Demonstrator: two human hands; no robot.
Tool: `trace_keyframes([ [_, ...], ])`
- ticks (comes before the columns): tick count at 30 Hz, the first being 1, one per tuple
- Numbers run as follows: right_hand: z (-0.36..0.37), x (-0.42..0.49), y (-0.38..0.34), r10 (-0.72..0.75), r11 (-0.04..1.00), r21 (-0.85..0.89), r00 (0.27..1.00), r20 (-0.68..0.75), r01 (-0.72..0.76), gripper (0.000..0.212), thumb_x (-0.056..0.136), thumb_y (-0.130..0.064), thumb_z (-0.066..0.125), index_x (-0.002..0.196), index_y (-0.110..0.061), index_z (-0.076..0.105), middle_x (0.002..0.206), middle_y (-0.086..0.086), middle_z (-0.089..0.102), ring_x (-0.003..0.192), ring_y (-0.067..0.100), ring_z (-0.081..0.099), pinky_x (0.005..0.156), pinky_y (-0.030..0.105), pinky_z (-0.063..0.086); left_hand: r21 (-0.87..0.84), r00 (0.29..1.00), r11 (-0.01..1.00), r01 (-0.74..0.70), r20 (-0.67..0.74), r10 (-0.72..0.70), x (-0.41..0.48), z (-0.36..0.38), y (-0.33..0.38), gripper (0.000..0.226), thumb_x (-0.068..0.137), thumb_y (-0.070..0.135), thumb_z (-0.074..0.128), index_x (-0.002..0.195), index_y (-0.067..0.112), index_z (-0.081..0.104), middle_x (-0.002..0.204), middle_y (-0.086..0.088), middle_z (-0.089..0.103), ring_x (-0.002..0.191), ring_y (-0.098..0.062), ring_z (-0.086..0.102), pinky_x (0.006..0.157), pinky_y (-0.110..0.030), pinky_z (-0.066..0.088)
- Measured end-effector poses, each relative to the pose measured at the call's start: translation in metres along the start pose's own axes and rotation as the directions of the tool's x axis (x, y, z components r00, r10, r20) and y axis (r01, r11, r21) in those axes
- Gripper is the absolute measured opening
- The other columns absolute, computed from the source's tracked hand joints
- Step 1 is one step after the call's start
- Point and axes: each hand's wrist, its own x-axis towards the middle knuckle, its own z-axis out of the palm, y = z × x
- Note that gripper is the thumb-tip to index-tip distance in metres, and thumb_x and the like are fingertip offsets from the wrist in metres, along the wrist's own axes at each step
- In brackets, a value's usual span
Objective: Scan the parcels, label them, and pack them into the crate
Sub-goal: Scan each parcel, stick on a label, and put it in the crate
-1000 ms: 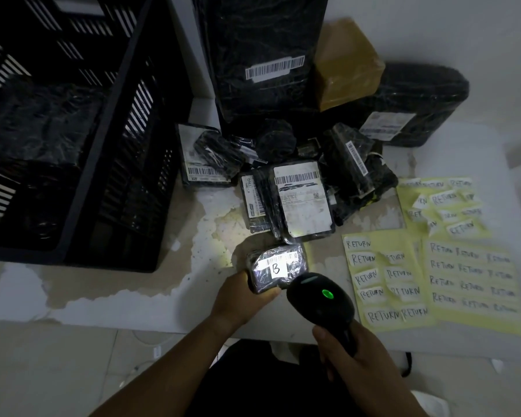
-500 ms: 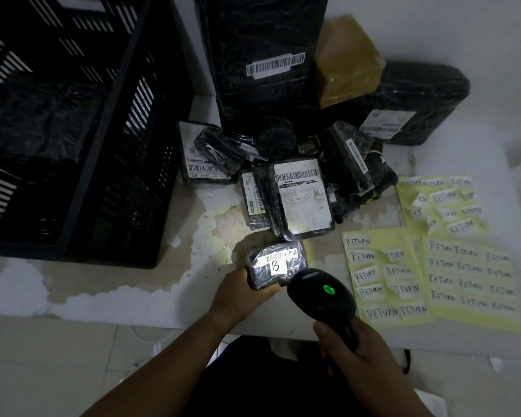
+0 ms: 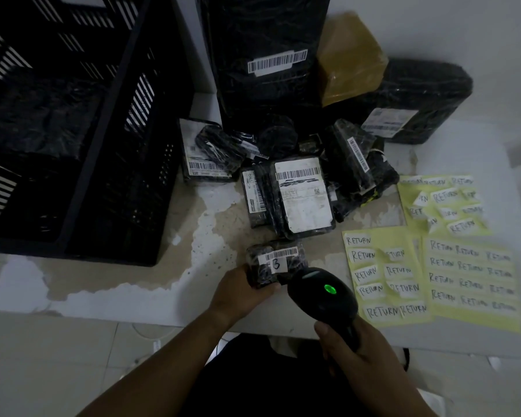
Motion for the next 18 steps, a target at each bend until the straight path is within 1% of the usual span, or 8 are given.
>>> trace_keyframes([
  [4,-0.004,-0.006,-0.004,-0.016,1.000,0.014,1.000,-0.008,0.016,0.021,0.077,-0.048,0.059,0.074,-0.027,0.057,0.055,-0.006,0.064,0.051,0.001,0.060,0.052,0.011,0.042,-0.024,1.000,1.000,0.015,0.005,-0.015,0.000,-0.001,0.002,0.061,0.074,0.059,0.082,0.127,0.030,0.069,0.121,0.009,0.072,0.108,-0.010,0.068,0.085,-0.020,0.050],
  [8,-0.006,-0.009,-0.005,-0.007,1.000,0.028,1.000,-0.001,0.007,0.029,0.069,-0.053,0.057,0.078,-0.026,0.060,0.057,-0.003,0.066,0.050,0.003,0.061,0.051,0.010,0.042,-0.008,0.999,1.000,0.029,0.015,-0.029,0.001,-0.002,0.003,0.060,0.077,0.056,0.081,0.129,0.028,0.068,0.123,0.007,0.072,0.108,-0.012,0.067,0.083,-0.019,0.049],
  [12,-0.002,-0.002,0.000,0.004,1.000,0.023,1.000,0.003,-0.004,0.020,0.081,-0.046,0.061,0.087,-0.027,0.059,0.063,-0.013,0.068,0.057,0.000,0.063,0.055,0.008,0.042,-0.001,0.999,0.999,0.041,0.015,-0.041,0.000,-0.001,0.003,0.060,0.076,0.058,0.081,0.127,0.029,0.068,0.121,0.007,0.072,0.106,-0.013,0.068,0.080,-0.020,0.048],
  [13,-0.001,0.002,0.003,0.003,0.999,0.040,1.000,0.008,-0.003,0.022,0.081,-0.049,0.058,0.093,-0.031,0.058,0.068,-0.010,0.068,0.061,0.002,0.063,0.057,0.009,0.043,-0.001,0.999,0.999,0.041,0.014,-0.041,0.000,-0.001,0.002,0.061,0.075,0.059,0.081,0.126,0.029,0.068,0.120,0.007,0.073,0.105,-0.012,0.068,0.080,-0.019,0.048],
  [14,0.000,0.007,0.006,0.005,0.998,0.057,1.000,0.013,-0.006,0.023,0.082,-0.052,0.054,0.100,-0.036,0.055,0.073,-0.002,0.067,0.065,0.007,0.064,0.060,0.013,0.044,-0.002,0.999,0.999,0.040,0.015,-0.039,0.000,-0.001,0.002,0.062,0.074,0.060,0.082,0.125,0.028,0.069,0.120,0.007,0.073,0.104,-0.012,0.068,0.080,-0.019,0.049],
  [16,0.002,0.022,0.019,0.004,0.999,0.049,1.000,0.007,-0.004,0.011,0.094,-0.045,0.050,0.105,-0.040,0.048,0.087,0.020,0.059,0.076,0.029,0.060,0.066,0.029,0.042,-0.027,0.998,0.998,0.050,0.037,-0.049,0.000,-0.001,0.002,0.063,0.074,0.059,0.082,0.127,0.028,0.068,0.122,0.006,0.072,0.106,-0.012,0.067,0.083,-0.020,0.048],
  [17,0.002,0.031,0.028,-0.003,1.000,0.023,1.000,-0.003,0.003,0.008,0.099,-0.037,0.050,0.106,-0.039,0.046,0.090,0.026,0.054,0.075,0.035,0.055,0.065,0.032,0.039,-0.041,0.997,0.998,0.057,0.054,-0.055,0.000,-0.002,0.002,0.063,0.075,0.058,0.082,0.128,0.028,0.067,0.125,0.006,0.071,0.109,-0.013,0.067,0.085,-0.020,0.047],
  [18,0.002,0.041,0.037,-0.009,1.000,-0.015,1.000,-0.016,0.009,0.010,0.100,-0.030,0.049,0.107,-0.035,0.044,0.086,0.027,0.050,0.067,0.033,0.050,0.063,0.033,0.037,-0.052,0.996,0.997,0.058,0.072,-0.055,0.000,-0.004,0.002,0.063,0.076,0.057,0.082,0.130,0.029,0.066,0.127,0.006,0.070,0.111,-0.013,0.066,0.087,-0.020,0.047],
])
